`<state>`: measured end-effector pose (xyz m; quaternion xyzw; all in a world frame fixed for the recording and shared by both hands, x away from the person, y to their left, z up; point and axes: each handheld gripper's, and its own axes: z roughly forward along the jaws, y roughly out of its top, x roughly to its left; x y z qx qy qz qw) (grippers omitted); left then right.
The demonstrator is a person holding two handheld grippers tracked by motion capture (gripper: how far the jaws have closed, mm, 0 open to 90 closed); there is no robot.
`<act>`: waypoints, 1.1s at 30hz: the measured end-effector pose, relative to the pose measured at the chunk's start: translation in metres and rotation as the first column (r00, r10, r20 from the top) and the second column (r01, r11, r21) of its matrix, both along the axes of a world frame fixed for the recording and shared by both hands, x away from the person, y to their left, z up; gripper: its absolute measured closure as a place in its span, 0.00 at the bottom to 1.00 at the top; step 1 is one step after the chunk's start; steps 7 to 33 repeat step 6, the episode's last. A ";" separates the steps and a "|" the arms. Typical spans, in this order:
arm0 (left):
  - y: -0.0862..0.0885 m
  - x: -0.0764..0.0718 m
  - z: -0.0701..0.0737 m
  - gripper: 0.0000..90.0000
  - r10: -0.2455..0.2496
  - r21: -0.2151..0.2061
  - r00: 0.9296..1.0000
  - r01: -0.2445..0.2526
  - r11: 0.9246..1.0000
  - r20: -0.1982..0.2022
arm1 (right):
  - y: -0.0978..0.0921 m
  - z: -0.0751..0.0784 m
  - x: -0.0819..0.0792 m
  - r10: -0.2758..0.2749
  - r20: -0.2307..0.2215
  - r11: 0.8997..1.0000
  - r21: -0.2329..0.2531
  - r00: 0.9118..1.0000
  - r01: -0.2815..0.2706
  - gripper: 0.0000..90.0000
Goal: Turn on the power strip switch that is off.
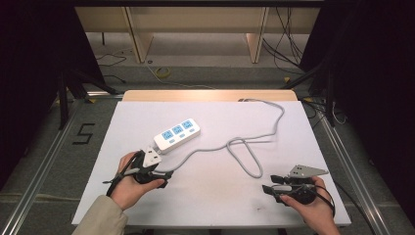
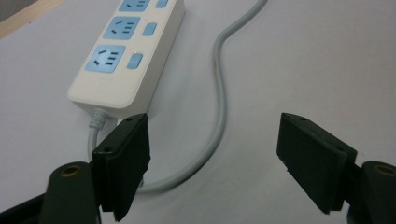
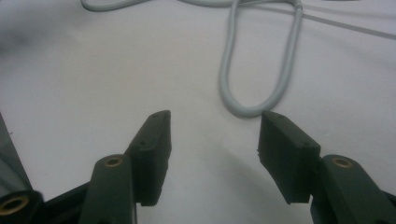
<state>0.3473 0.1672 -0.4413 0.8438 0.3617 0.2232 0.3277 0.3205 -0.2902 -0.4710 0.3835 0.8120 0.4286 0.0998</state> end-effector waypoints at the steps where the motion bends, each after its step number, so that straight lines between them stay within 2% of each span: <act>1: 0.001 -0.001 -0.001 0.28 0.002 0.000 1.000 -0.002 1.000 -0.001 | 0.000 0.000 0.000 -0.001 -0.001 1.000 0.001 1.000 0.001 0.50; 6: 0.000 -0.004 -0.006 0.28 0.000 0.008 1.000 0.000 1.000 -0.008 | 0.001 0.000 0.000 0.001 -0.002 1.000 -0.004 1.000 -0.001 0.50; 33: 0.000 -0.004 -0.006 0.28 0.000 0.008 1.000 0.000 1.000 -0.008 | 0.001 0.000 0.000 0.001 -0.002 1.000 -0.004 1.000 -0.001 0.50</act>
